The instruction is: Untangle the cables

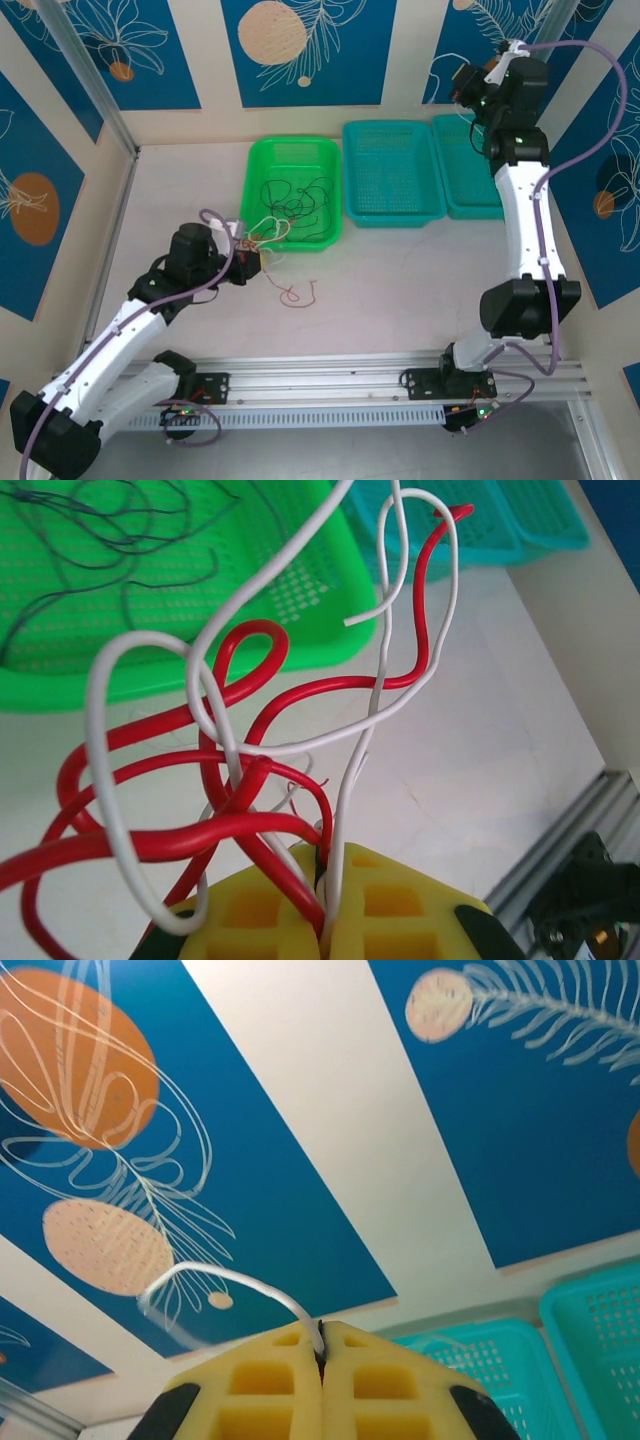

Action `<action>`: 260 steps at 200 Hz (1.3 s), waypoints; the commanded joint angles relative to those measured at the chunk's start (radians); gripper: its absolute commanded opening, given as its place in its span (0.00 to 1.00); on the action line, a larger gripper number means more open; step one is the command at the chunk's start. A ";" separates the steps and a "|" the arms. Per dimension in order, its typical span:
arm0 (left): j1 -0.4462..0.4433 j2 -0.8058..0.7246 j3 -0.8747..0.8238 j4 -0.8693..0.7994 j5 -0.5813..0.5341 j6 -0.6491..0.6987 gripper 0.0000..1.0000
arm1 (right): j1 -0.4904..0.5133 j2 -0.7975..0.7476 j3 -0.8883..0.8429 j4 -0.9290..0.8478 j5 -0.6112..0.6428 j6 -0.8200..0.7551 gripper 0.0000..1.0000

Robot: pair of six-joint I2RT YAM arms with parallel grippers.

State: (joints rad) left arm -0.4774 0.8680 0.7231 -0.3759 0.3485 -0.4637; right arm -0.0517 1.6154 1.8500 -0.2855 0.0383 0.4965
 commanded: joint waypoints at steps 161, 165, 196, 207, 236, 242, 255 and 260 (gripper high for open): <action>-0.187 0.202 0.128 0.169 -0.045 0.031 0.00 | 0.096 0.134 -0.148 -0.144 -0.070 -0.063 0.91; -0.187 0.208 0.132 0.168 -0.045 0.035 0.00 | 0.096 0.110 -0.159 -0.141 -0.082 -0.064 0.91; -0.190 0.250 0.159 0.185 -0.030 0.051 0.00 | 0.101 -0.112 -0.371 -0.037 -0.291 -0.063 0.87; -0.190 0.264 0.167 0.199 -0.020 0.054 0.00 | 0.105 -0.189 -0.469 -0.002 -0.374 -0.060 0.86; -0.196 0.304 0.199 0.183 -0.003 0.077 0.00 | 0.160 -0.373 -0.640 -0.018 -0.495 -0.094 0.82; -0.198 0.312 0.204 0.178 0.000 0.085 0.00 | 0.182 -0.402 -0.651 -0.044 -0.505 -0.106 0.82; -0.202 0.326 0.217 0.168 0.009 0.105 0.00 | 0.243 -0.437 -0.660 -0.098 -0.530 -0.143 0.80; -0.203 0.332 0.221 0.162 0.015 0.114 0.00 | 0.271 -0.445 -0.659 -0.118 -0.539 -0.165 0.79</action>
State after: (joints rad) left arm -0.6628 1.1805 0.8955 -0.2169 0.3187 -0.4084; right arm 0.1299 1.2072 1.2194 -0.3092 -0.3729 0.4156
